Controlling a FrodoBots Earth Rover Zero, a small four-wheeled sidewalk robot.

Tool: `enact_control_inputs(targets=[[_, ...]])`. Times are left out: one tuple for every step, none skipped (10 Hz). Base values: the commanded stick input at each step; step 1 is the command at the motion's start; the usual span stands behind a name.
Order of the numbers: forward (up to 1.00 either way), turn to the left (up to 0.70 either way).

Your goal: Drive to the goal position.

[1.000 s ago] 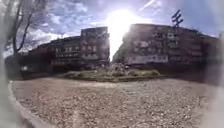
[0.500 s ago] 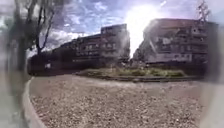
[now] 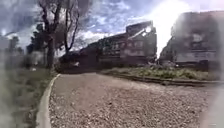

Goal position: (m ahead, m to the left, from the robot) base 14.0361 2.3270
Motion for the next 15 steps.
enact_control_inputs(targets=[[0.7, 0.35], [0.7, 0.0], [0.7, 0.0], [0.7, 0.0], [0.7, 0.0], [0.7, 0.0], [0.7, 0.0], [0.7, 0.0], [0.7, 0.0], [0.7, 0.0], [0.7, 0.0], [0.7, 0.0], [0.7, 0.0], [0.7, 0.0], [0.7, 0.0]])
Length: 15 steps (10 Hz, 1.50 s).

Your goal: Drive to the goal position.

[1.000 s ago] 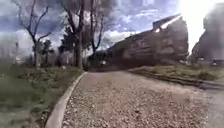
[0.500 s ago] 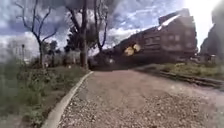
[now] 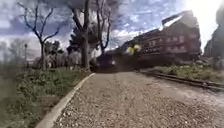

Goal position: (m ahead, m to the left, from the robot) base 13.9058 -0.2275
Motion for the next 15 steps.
enact_control_inputs(targets=[[0.7, 0.0], [0.7, 0.0], [0.7, 0.0], [0.7, 0.0], [0.7, 0.0], [0.7, 0.0], [0.7, 0.0], [0.7, 0.0], [0.7, 0.0], [0.7, 0.0], [0.7, 0.0], [0.7, 0.0], [0.7, 0.0], [0.7, 0.0], [0.7, 0.0]])
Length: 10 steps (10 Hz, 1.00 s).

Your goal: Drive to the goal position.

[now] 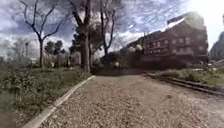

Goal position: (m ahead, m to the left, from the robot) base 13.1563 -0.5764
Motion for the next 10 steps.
enact_control_inputs(targets=[[0.7, 0.0], [0.7, 0.0], [0.7, 0.0], [0.7, 0.0], [0.7, 0.0], [0.7, 0.0], [0.7, 0.0], [0.7, 0.0], [0.7, 0.0], [0.7, 0.0]])
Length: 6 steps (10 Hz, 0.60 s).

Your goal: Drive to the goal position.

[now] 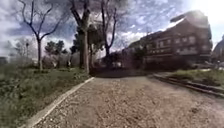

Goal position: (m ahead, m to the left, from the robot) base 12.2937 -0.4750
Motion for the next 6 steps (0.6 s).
enact_control_inputs(targets=[[0.7, 0.0], [0.7, 0.0], [0.7, 0.0], [0.7, 0.0], [0.7, 0.0], [0.7, 0.0]])
